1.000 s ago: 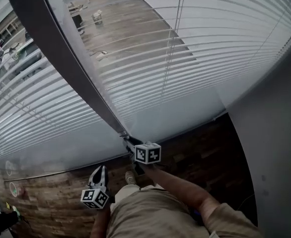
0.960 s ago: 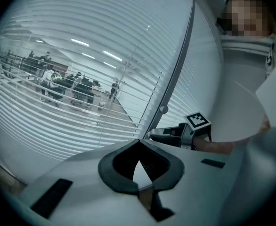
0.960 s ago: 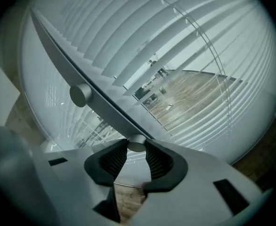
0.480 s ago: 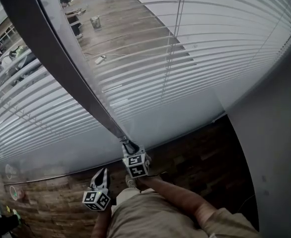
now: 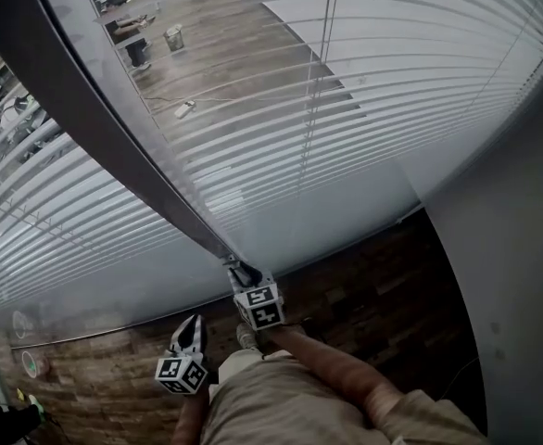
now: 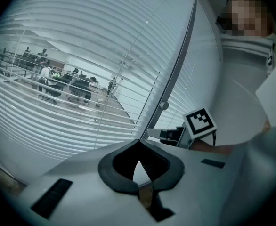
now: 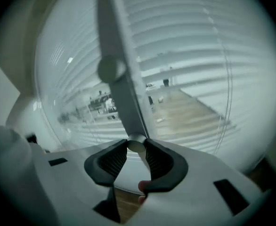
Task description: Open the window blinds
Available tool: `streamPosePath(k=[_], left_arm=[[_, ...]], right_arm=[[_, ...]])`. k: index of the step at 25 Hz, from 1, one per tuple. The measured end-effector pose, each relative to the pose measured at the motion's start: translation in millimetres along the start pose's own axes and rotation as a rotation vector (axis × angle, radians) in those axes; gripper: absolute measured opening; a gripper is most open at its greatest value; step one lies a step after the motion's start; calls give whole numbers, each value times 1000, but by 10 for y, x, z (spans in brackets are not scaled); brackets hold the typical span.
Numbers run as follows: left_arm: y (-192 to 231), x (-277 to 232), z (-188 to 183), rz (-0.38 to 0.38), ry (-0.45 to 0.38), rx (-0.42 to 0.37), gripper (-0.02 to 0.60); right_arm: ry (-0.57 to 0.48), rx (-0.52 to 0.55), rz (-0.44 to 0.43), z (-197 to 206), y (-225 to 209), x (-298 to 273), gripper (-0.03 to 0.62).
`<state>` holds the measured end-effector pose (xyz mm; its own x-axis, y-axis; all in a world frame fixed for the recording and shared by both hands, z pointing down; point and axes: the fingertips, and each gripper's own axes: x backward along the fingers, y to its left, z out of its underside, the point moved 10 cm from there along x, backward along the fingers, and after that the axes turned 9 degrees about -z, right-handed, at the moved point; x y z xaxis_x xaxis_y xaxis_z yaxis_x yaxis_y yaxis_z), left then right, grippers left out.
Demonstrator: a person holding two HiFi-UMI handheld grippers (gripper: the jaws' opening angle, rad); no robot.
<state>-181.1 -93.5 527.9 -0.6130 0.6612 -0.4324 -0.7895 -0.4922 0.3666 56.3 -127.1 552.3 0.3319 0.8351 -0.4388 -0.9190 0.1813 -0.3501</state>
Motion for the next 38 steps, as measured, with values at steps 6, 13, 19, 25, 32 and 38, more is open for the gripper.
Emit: streamPosePath(k=[6, 13, 19, 25, 32, 38], left_arm=[[-2, -22, 2, 4, 8, -4, 12], [26, -28, 5, -6, 12, -4, 12], [20, -26, 6, -9, 14, -10, 12], [11, 10, 25, -11, 17, -7, 12], [24, 50, 54, -14, 28, -9, 12], [-26, 39, 34, 3, 28, -21, 12]], right_arm=[[-203, -848, -307, 140, -336, 16, 129], [-379, -1352, -625, 480, -449, -148, 129], [-450, -1609, -790, 654, -444, -268, 129], [-513, -1797, -890, 779, -386, -324, 129], [-13, -513, -244, -120, -300, 28, 129], [267, 135, 80, -216, 123, -58, 128]])
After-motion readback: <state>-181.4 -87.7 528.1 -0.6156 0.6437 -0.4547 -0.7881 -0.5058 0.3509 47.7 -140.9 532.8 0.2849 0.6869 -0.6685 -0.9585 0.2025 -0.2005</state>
